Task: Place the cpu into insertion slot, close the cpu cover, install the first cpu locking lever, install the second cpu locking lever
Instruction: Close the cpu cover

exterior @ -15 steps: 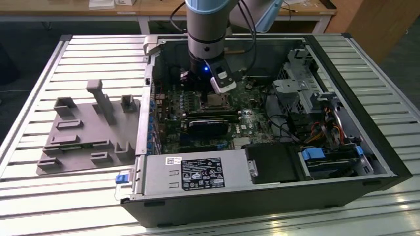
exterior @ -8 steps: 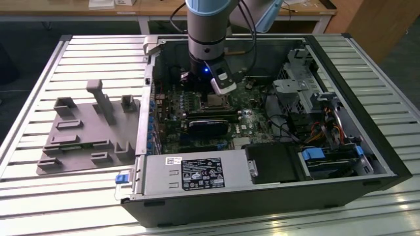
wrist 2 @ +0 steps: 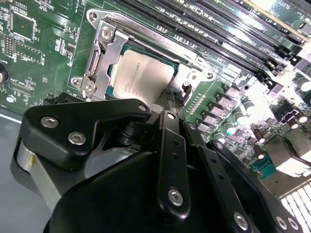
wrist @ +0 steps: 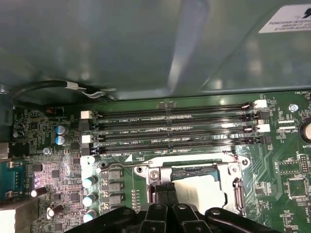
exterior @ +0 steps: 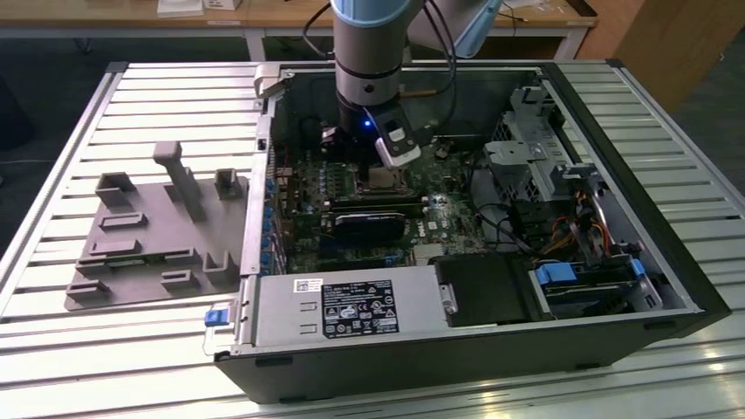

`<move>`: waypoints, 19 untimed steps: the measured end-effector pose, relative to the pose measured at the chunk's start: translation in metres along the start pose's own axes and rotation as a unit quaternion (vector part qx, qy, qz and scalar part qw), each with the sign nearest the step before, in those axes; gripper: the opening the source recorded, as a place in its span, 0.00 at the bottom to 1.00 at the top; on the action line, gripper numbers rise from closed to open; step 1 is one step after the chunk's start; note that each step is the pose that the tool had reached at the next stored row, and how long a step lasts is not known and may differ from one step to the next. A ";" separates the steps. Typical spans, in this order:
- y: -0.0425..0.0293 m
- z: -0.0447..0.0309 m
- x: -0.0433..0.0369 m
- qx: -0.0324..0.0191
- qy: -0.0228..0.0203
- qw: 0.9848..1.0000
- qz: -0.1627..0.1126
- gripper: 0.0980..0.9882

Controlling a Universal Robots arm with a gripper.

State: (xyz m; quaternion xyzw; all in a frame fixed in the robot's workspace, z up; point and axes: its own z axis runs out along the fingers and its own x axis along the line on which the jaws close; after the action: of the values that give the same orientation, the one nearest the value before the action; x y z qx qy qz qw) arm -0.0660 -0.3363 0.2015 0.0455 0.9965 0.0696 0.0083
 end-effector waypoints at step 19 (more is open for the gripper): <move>-0.0104 0.0006 0.0002 -0.025 0.002 1.000 0.001 0.00</move>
State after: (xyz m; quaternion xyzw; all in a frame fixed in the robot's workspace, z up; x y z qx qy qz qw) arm -0.0671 -0.3465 0.1994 0.0457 0.9944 0.0948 0.0071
